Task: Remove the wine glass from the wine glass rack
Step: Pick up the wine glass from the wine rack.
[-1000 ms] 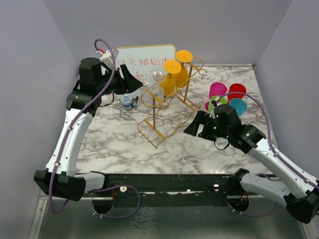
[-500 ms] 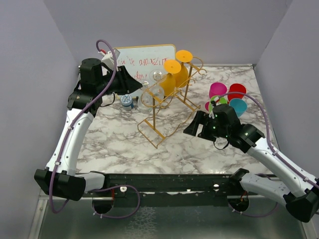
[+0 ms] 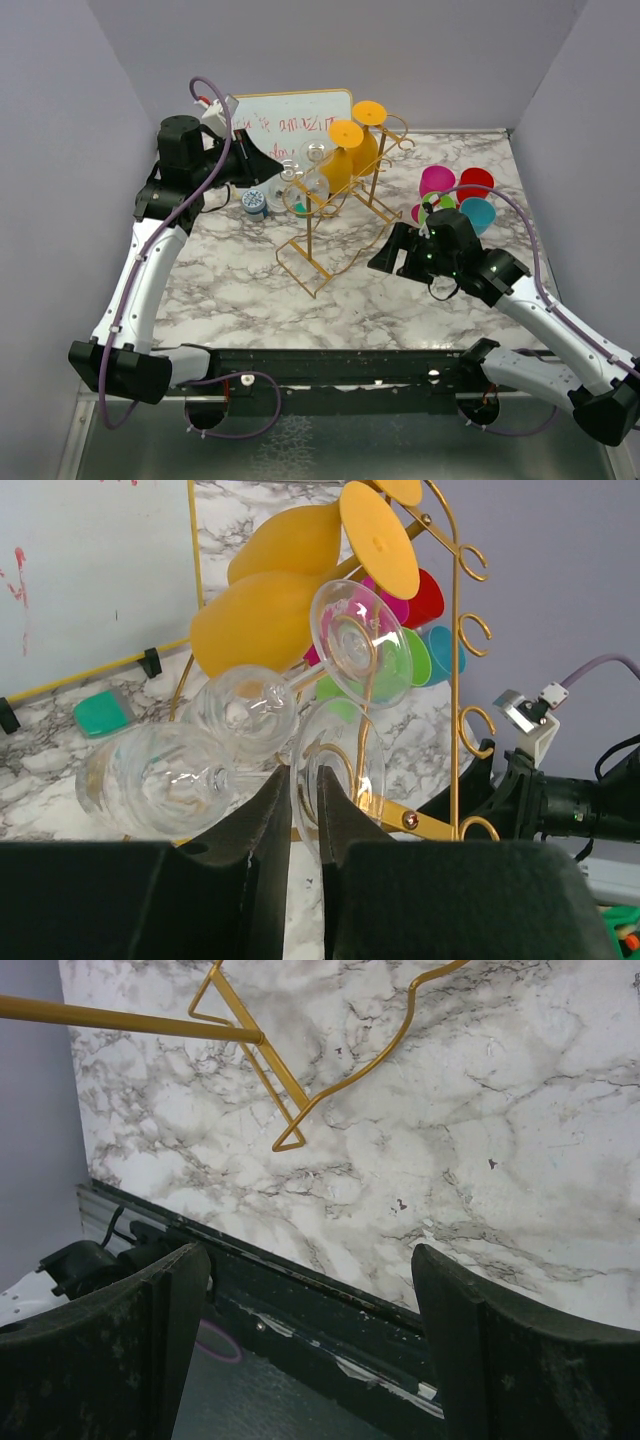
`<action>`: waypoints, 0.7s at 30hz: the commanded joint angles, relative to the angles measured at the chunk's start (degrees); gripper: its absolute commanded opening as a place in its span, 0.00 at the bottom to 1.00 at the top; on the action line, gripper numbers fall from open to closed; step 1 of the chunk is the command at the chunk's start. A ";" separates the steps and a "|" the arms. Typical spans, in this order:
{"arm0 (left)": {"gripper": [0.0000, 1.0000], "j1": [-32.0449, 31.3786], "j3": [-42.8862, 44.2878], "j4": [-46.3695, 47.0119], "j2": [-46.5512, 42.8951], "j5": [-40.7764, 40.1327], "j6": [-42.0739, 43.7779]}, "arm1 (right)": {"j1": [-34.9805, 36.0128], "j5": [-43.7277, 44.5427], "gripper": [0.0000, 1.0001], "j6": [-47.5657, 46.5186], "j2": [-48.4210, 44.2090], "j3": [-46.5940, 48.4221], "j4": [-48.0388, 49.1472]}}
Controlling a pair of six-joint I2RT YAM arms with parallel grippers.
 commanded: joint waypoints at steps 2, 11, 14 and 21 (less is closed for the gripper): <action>0.04 0.30 0.55 -1.21 -0.56 0.07 1.25 | -0.36 -0.24 0.87 0.68 0.62 -0.07 -1.22; 0.00 0.30 2.98 -1.14 1.00 0.89 1.60 | -0.36 -0.55 0.87 0.92 0.54 -0.25 -1.02; 0.00 0.30 3.56 -1.18 1.32 0.62 2.07 | -0.36 -0.62 0.87 1.01 0.46 -0.54 -0.92; 0.00 0.30 5.09 -0.48 2.26 -0.27 1.37 | -0.36 -0.76 0.87 1.39 0.01 -0.87 -1.11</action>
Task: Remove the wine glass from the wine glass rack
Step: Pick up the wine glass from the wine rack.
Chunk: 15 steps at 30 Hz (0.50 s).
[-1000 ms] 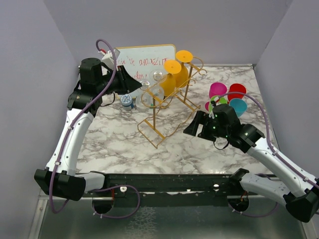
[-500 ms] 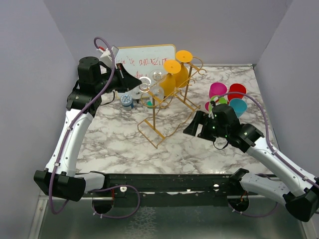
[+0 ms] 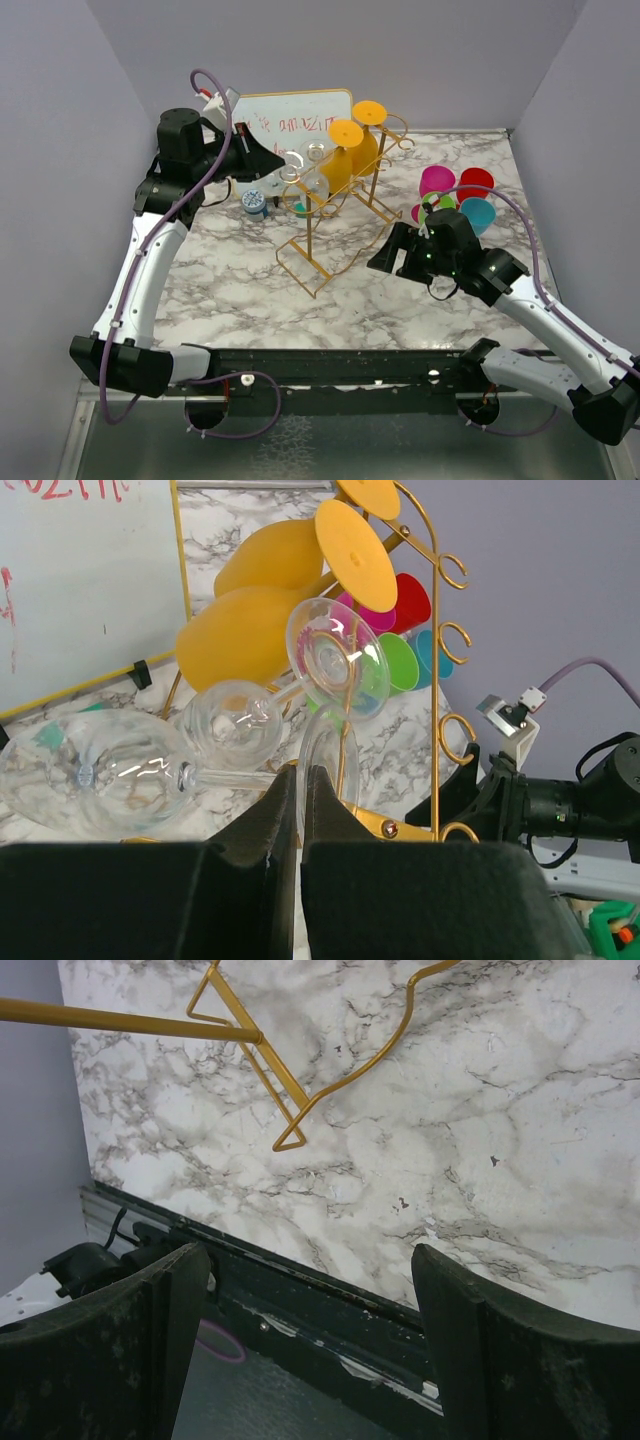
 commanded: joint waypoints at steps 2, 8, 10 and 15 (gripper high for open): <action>0.00 0.30 2.01 0.15 0.71 -1.12 1.32 | -0.32 -0.87 0.87 0.84 -0.82 -1.09 -1.02; 0.00 0.33 2.61 0.58 0.52 -2.08 1.22 | -0.37 -0.61 0.87 1.22 -1.66 -1.54 -0.80; 0.00 0.30 2.71 0.86 0.27 -2.06 1.23 | -0.36 -0.69 0.87 1.10 -1.55 -1.46 -0.95; 0.00 0.30 2.97 0.96 -0.46 -2.33 1.32 | -0.36 -0.96 0.87 1.18 -1.49 -1.53 -1.01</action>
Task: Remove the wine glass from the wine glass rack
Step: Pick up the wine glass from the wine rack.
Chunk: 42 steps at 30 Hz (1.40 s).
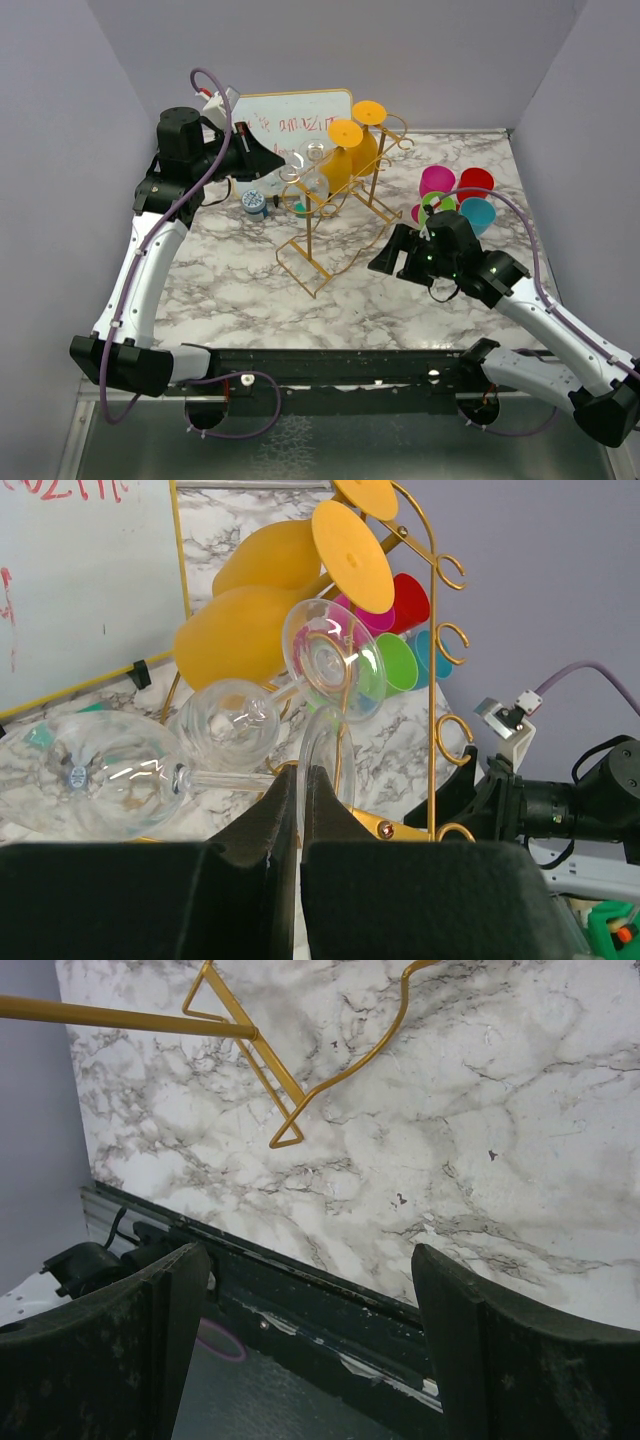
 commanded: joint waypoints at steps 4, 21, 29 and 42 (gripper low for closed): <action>0.00 0.35 1.90 1.66 -1.24 -2.45 1.53 | -0.36 -0.81 0.87 0.66 -1.16 -0.85 -1.03; 0.00 4.14 3.22 2.87 -0.16 5.01 -0.03 | -0.36 -0.74 0.87 0.92 -1.39 -1.38 -0.99; 0.00 6.80 2.06 9.27 -1.68 7.59 -3.90 | -0.38 -0.92 0.87 1.01 -1.34 -1.87 -0.86; 0.00 7.16 -3.97 -2.74 -14.58 -6.35 1.46 | -0.36 -0.67 0.87 0.77 -1.67 -0.80 -1.32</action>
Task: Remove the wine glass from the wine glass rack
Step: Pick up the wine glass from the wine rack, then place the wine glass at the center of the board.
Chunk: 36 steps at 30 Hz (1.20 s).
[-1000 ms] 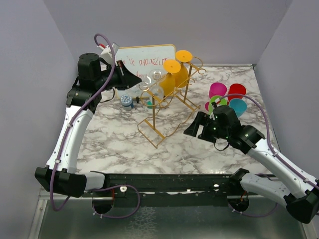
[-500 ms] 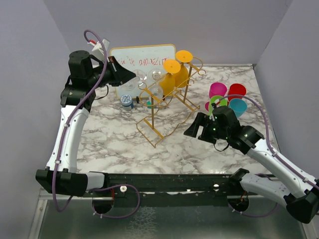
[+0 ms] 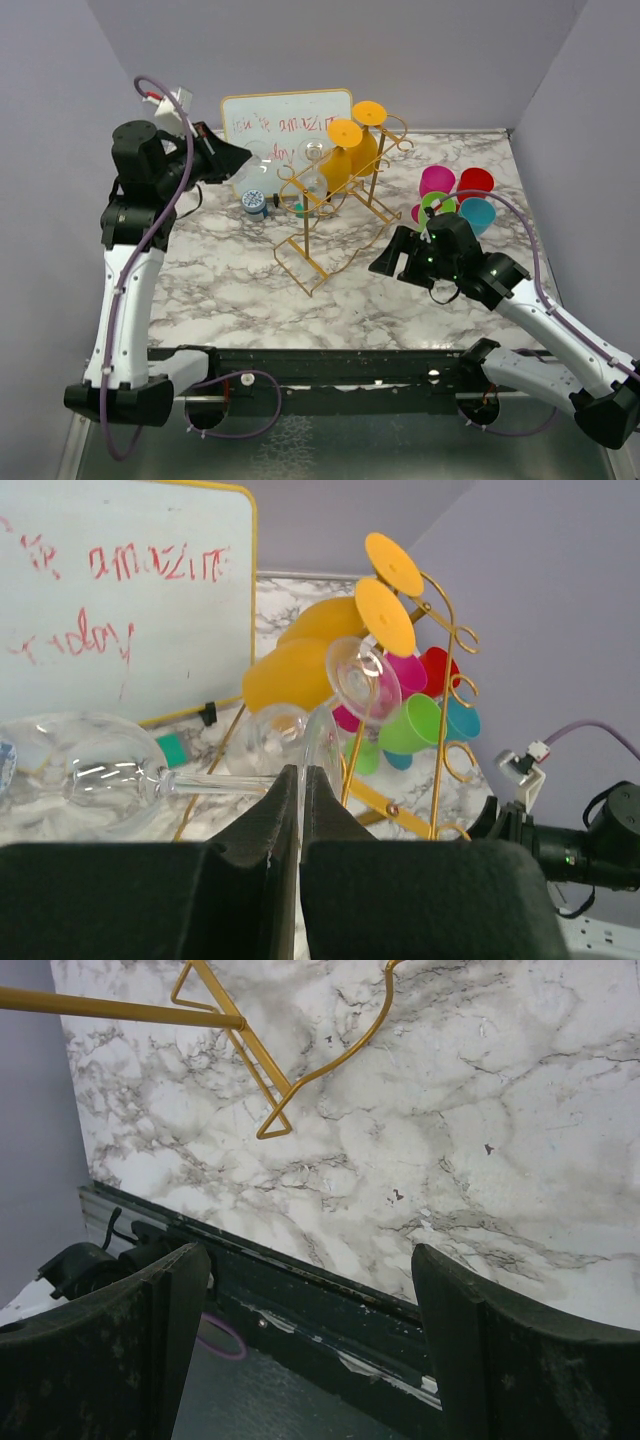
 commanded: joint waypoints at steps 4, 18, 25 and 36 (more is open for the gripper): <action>0.00 0.23 -10.61 -3.83 -16.69 -1.20 1.16 | -0.35 -0.99 0.87 -0.03 -0.67 0.24 -1.23; 0.00 0.23 -23.18 -6.39 -34.10 13.87 -6.88 | -0.36 -0.38 0.87 0.73 -1.50 0.32 0.12; 0.00 0.23 -27.73 -6.88 -35.52 25.29 -7.45 | -0.36 2.01 0.87 2.72 -4.56 -0.93 1.87; 0.00 0.23 -33.82 -2.24 -32.42 32.78 -5.08 | -0.42 -8.26 0.90 1.93 -3.85 -5.14 11.50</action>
